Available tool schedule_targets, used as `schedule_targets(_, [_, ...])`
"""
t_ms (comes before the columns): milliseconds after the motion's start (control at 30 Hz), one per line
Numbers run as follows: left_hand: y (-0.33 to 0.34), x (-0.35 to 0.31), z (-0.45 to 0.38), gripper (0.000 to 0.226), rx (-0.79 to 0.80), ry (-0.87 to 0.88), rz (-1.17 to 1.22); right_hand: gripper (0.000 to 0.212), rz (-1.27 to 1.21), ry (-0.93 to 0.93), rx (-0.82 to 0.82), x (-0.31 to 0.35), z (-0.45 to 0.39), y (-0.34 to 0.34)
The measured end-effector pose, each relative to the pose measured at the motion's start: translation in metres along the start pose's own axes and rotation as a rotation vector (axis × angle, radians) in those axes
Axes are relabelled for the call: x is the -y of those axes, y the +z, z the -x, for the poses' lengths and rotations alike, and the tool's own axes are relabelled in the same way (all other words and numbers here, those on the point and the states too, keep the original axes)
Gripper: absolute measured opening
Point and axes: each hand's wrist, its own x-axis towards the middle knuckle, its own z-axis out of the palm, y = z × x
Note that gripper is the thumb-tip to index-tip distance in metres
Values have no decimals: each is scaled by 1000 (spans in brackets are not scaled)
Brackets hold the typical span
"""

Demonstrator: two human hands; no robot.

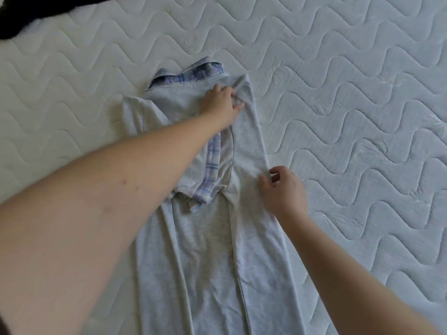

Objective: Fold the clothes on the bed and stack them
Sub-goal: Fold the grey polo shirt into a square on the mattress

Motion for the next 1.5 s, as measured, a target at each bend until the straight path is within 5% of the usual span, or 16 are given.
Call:
schedule_targets(300, [-11, -24, -51, 75, 148, -59, -227, 19, 66, 59, 138, 0, -30, -20])
schedule_targets(533, [-17, -33, -66, 31, 101, 61, -64, 23, 86, 68, 158, -2, -29, -26])
schedule_targets(667, [-7, -30, -69, 39, 52, 25, 80, 36, 167, 47, 214, -5, -15, -29])
schedule_targets(733, [-6, -26, -68, 28, 104, 52, 90, 32, 224, 28, 270, -10, -9, -30])
schedule_targets(1033, [-39, -20, -75, 58, 397, 0, -281, 26, 109, 63, 281, -23, 0, -38])
schedule_targets(1167, [-31, -21, -75, 75, 381, -51, -39, 27, 146, 33, 308, -20, 3, -35])
schedule_targets(1300, [-16, -16, -83, 63, 205, -3, 28, 20, 19, 102, 340, -26, -1, -38])
schedule_targets(1500, [-11, -7, -82, 46, 221, 54, 150, 27, 52, 153, 339, -28, -4, -43])
